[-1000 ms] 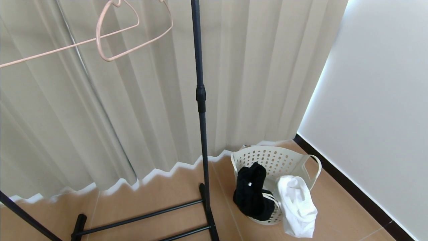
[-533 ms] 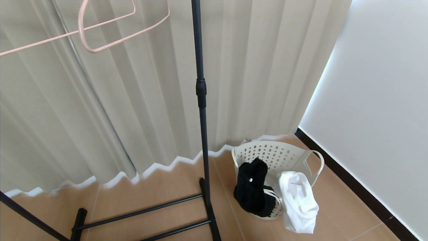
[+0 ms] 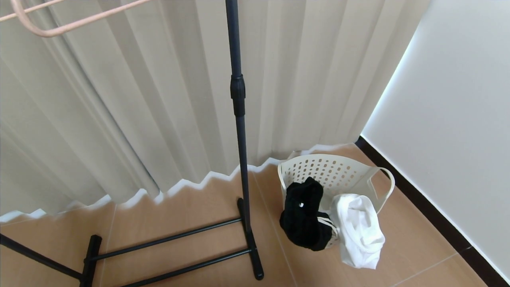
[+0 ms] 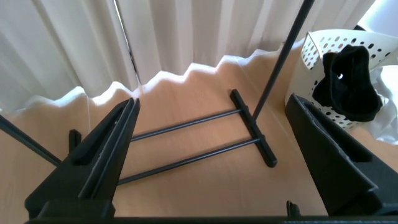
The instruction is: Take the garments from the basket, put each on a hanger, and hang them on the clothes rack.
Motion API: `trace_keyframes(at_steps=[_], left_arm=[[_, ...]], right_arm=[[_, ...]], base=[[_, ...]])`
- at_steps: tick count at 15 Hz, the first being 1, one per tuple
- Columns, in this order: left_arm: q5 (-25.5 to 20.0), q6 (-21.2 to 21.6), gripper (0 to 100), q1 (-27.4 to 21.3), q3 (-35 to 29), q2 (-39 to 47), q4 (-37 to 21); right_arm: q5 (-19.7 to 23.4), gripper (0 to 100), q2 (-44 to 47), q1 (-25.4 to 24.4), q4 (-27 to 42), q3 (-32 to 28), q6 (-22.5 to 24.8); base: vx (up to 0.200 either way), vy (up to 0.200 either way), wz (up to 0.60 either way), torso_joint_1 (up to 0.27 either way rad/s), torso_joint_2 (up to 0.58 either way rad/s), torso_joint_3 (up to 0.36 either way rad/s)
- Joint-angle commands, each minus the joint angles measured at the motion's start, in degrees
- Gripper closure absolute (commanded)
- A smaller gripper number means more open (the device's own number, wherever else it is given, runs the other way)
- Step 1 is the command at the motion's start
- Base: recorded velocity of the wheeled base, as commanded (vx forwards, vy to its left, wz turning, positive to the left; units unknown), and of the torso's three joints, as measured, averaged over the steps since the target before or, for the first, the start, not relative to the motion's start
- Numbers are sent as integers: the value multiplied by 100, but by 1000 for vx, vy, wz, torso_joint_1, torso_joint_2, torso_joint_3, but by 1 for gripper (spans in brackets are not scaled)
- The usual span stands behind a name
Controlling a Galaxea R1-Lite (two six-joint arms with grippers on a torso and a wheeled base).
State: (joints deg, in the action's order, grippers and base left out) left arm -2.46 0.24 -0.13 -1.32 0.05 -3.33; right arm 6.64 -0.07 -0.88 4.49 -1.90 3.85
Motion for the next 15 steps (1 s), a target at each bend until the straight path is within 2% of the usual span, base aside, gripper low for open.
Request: trace_keyframes(at_steps=[1,15], left_arm=[[0,-16,0,5,0,4,-1],[0,-33,0,5,0,4,-1]], right_arm=[[4,0,7,0,0,-3,1],[-14,0,7,0,0,6,10]], base=[[0,0,0,12,7,-188],[0,0,0,2,4,-195]])
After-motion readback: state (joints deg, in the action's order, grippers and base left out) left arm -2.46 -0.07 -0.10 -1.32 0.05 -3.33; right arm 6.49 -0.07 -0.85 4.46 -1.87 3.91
